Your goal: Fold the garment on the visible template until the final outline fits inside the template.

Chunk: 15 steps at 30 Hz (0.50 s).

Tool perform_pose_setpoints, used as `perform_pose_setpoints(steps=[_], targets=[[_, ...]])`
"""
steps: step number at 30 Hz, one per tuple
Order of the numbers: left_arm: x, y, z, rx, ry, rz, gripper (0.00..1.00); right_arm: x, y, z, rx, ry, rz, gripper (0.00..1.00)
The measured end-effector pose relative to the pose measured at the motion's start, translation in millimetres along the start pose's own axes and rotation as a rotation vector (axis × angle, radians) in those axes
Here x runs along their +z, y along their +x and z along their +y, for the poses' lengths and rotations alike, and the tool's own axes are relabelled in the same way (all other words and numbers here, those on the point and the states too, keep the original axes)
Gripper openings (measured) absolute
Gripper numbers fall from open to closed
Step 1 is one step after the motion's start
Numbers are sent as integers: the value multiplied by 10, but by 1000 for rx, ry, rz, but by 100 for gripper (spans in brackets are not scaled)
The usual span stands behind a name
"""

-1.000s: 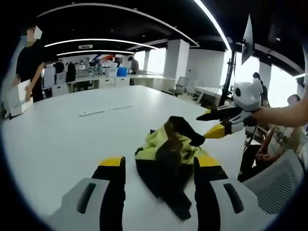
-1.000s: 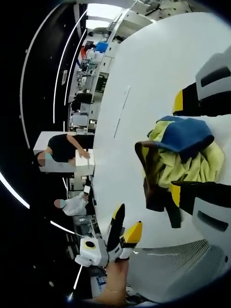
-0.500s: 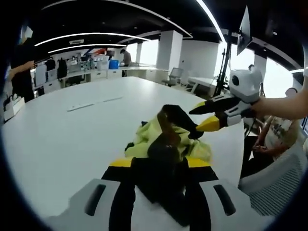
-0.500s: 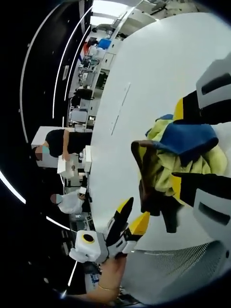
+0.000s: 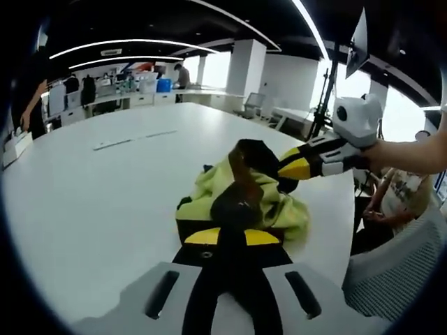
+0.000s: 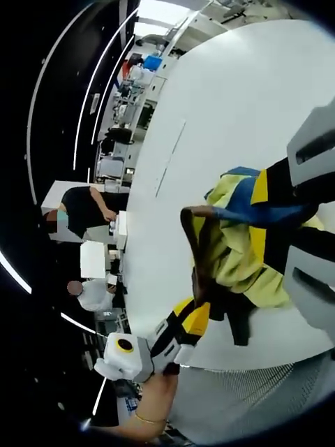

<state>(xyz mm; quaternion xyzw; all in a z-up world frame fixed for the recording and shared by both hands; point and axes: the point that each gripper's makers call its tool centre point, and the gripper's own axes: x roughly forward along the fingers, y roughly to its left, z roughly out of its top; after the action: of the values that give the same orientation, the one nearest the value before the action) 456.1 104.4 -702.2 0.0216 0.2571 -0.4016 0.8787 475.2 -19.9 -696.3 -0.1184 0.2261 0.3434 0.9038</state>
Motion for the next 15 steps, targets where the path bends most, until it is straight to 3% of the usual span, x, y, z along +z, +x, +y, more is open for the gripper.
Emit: perform_pose_setpoints(steps=[4, 9, 15], targets=[[24, -9, 0, -6, -1, -4, 0, -7, -3, -26, -12, 5, 5, 0], [195, -80, -6, -21, -22, -48, 0, 38, -44, -41, -16, -23, -5, 0], [397, -197, 82, 10, 59, -59, 0, 176, -109, -101, -35, -60, -16, 0]])
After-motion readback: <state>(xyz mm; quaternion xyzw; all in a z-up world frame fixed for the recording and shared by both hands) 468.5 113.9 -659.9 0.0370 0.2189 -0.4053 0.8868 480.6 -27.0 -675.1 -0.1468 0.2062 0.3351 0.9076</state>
